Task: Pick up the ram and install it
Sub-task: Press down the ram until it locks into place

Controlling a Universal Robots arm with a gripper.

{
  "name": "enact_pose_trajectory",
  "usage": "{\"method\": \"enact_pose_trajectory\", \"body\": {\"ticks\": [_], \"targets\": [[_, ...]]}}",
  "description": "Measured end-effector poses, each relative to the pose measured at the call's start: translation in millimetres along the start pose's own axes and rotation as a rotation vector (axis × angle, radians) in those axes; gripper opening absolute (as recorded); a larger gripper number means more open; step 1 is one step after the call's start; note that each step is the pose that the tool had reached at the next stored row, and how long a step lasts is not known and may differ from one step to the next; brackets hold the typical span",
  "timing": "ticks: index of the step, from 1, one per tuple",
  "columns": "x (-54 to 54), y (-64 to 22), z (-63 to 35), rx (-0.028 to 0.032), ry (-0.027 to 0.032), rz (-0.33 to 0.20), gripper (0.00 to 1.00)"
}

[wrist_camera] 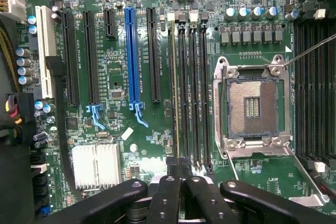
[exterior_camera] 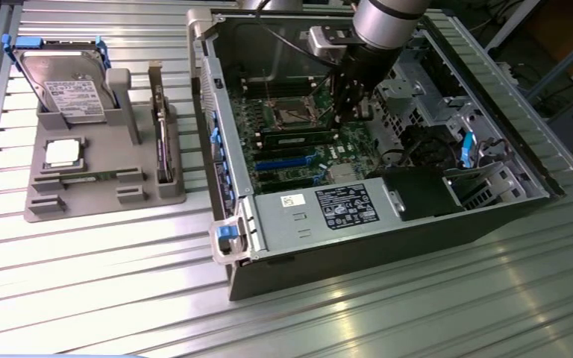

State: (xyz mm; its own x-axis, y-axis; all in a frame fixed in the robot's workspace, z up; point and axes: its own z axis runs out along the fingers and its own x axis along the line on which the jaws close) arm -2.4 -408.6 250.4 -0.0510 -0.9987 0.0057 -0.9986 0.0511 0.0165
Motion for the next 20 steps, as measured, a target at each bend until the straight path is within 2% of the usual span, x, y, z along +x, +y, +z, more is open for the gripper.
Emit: {"method": "enact_pose_trajectory", "body": {"ticks": [3,9,14,19,20], "targets": [[0.3,5.5,-0.7,0.0008,0.0,0.0,0.11],[1.5,28.8,-0.3,0.0113,-0.0005,0.0,0.11],[2.1,40.2,-0.1,0.0159,-0.0007,0.0,0.11],[3.2,63.7,0.3,0.0281,-0.0014,0.0,0.11],[3.3,64.5,0.3,0.0284,-0.0014,0.0,0.11]]}}
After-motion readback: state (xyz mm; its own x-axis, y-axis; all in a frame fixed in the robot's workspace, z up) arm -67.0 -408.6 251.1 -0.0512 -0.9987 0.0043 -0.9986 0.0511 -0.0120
